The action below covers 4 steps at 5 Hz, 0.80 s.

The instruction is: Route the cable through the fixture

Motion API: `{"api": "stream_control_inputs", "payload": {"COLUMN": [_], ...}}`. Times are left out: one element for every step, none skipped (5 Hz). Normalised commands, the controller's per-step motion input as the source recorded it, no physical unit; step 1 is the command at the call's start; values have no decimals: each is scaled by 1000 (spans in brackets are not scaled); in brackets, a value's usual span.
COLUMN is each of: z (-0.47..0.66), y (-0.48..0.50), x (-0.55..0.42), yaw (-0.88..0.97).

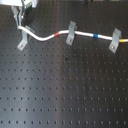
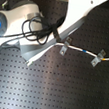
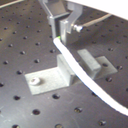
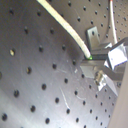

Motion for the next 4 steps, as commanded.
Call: {"api": "stream_control_inputs", "payload": {"z": [2,91,320,248], "y": [-115,7,123,134], "x": [-77,-67,-252,-56], "yaw": [-46,0,-80,0]}}
